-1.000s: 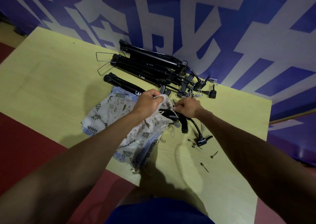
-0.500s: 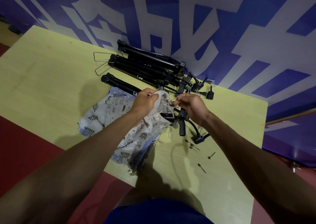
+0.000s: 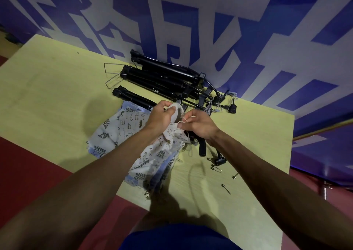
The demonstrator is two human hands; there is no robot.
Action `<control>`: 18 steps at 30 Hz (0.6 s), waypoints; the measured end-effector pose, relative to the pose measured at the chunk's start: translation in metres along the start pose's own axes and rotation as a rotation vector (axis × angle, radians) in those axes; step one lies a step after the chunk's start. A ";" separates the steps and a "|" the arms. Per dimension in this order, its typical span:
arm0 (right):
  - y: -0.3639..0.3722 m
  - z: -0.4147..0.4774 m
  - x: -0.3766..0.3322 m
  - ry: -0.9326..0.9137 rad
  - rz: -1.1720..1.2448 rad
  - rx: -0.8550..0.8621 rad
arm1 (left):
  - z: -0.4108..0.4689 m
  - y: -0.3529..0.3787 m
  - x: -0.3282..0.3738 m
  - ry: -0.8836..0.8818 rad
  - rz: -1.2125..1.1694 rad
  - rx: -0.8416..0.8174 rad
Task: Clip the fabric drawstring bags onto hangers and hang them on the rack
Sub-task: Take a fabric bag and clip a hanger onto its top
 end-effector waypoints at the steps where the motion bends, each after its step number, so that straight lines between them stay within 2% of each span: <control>1: -0.003 -0.003 -0.006 -0.033 0.032 0.045 | 0.000 -0.002 0.005 0.005 0.002 0.003; 6: -0.008 -0.029 -0.054 -0.225 -0.008 0.174 | -0.005 -0.022 0.042 0.131 0.022 0.001; 12: -0.004 -0.067 -0.142 -0.482 0.049 0.175 | -0.024 -0.059 0.105 0.392 0.062 -0.049; 18: -0.014 -0.106 -0.215 -0.684 0.025 0.210 | -0.037 -0.069 0.172 0.564 0.120 -0.159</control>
Point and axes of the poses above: each hand's wrist, its own z-axis towards the middle knuckle, its own y-axis out of the palm, x = y × z, the point moved 5 cm from there along z, towards the middle knuckle, and after that the axes turned 2 degrees about -x, right-handed, at the moved point
